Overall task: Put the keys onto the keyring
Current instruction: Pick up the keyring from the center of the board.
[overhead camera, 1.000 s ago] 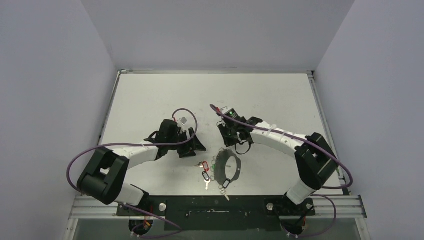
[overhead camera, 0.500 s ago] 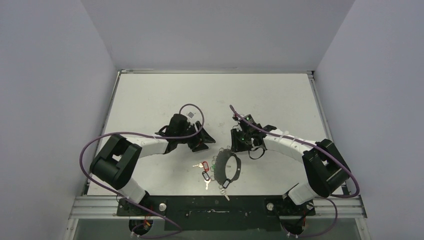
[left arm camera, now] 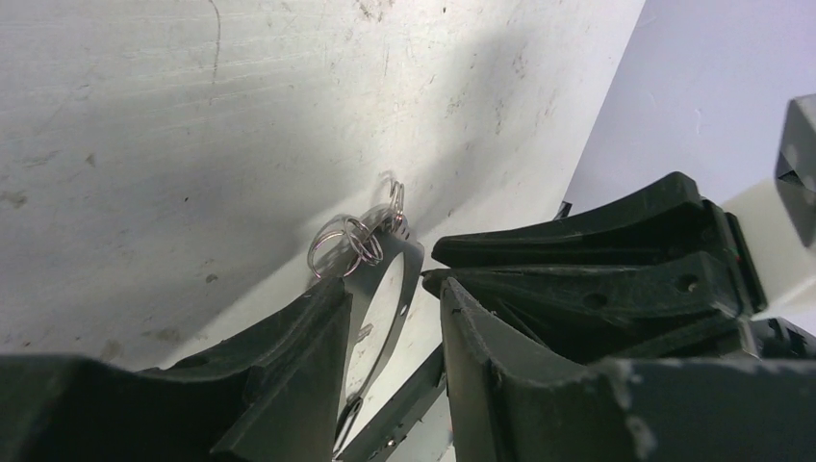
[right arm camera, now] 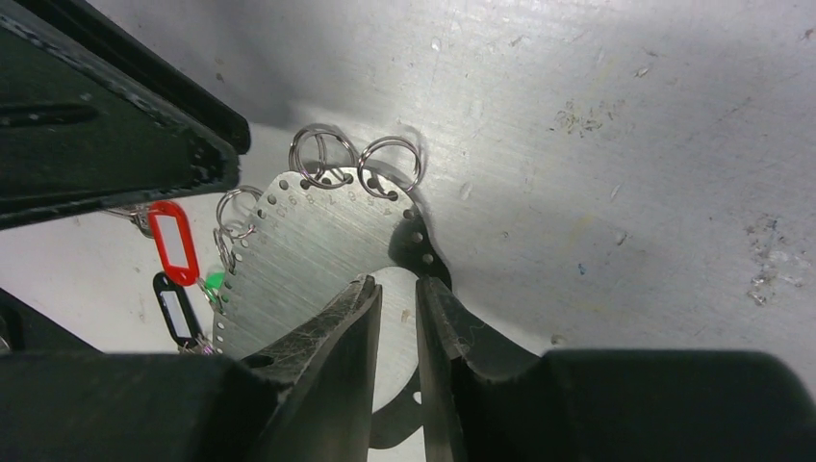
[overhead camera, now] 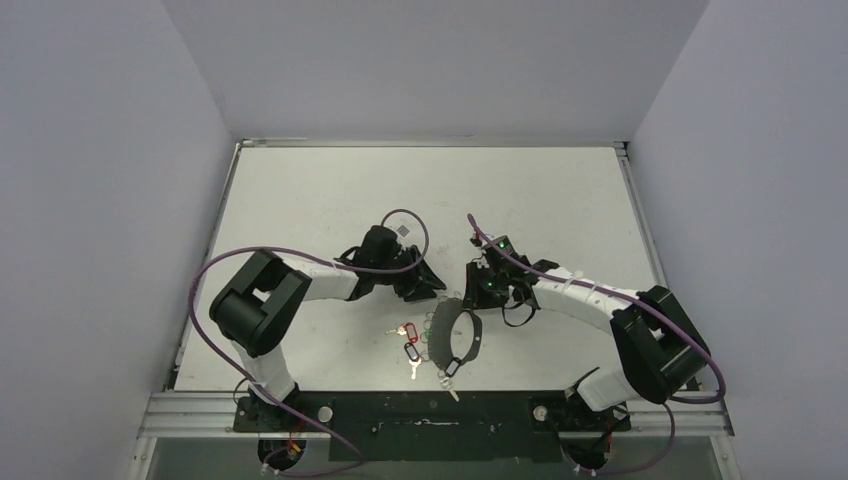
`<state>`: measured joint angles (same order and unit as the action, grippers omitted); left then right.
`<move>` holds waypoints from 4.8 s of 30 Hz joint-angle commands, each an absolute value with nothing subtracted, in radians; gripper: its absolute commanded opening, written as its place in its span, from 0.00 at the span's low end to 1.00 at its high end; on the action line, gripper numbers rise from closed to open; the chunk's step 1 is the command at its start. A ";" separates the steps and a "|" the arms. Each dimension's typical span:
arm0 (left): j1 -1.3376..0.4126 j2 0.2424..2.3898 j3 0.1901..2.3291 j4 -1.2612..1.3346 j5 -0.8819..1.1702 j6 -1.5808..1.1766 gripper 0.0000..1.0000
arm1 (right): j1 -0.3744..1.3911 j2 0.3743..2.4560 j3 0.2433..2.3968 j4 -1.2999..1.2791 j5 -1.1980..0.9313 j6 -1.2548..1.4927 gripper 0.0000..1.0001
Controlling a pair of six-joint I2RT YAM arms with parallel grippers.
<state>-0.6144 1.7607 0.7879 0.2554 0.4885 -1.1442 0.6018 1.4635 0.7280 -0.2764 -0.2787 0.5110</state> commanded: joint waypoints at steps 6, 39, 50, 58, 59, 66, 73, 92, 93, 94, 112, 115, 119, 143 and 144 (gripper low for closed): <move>-0.638 1.790 0.849 0.294 0.500 -1.133 0.39 | 0.597 1.417 0.729 -0.227 -0.305 0.502 0.22; -0.650 1.629 0.849 0.060 0.410 -0.867 0.40 | 0.666 1.415 0.732 -0.233 -0.265 0.480 0.34; -0.653 1.357 0.695 -0.078 0.330 -0.711 0.43 | 0.703 1.422 0.730 -0.181 -0.309 0.484 0.39; -0.662 1.196 0.486 0.121 0.414 -0.680 0.42 | 0.836 1.495 0.773 -0.109 -0.340 0.489 0.38; -0.664 1.182 0.464 0.147 0.424 -0.680 0.42 | 0.851 1.513 0.783 -0.105 -0.339 0.492 0.37; -0.668 1.109 0.337 0.342 0.451 -0.699 0.42 | 0.911 1.605 0.840 -0.104 -0.322 0.496 0.31; -0.670 1.008 0.248 0.458 0.427 -0.669 0.42 | 0.932 1.644 0.854 -0.106 -0.328 0.495 0.18; -0.674 0.767 0.084 0.537 0.358 -0.620 0.41 | 0.931 1.499 0.782 -0.023 -0.437 0.485 0.00; -0.674 0.774 0.085 0.544 0.363 -0.619 0.41 | 0.931 1.490 0.775 -0.026 -0.432 0.487 0.00; -0.675 0.783 0.084 0.552 0.370 -0.617 0.41 | 0.930 1.483 0.767 -0.031 -0.427 0.490 0.00; -0.747 1.079 0.128 0.753 0.610 -0.204 0.52 | 0.931 1.497 0.630 -0.048 -0.323 0.513 0.00; -0.775 1.091 0.123 0.737 0.611 -0.098 0.52 | 0.932 1.504 0.627 -0.055 -0.318 0.507 0.00; -0.809 1.120 0.125 0.707 0.609 0.008 0.51 | 0.933 1.505 0.628 -0.057 -0.323 0.500 0.00; -0.848 1.225 0.211 0.669 0.520 -0.042 0.37 | 0.936 1.371 0.601 -0.024 -0.360 0.503 0.00; -0.848 1.213 0.212 0.654 0.521 -0.012 0.37 | 0.937 1.374 0.600 -0.019 -0.360 0.504 0.00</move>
<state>-0.8436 1.2709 0.1665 0.7265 0.4854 -0.1635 0.9302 1.3964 0.6113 -0.0772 -0.3489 0.5102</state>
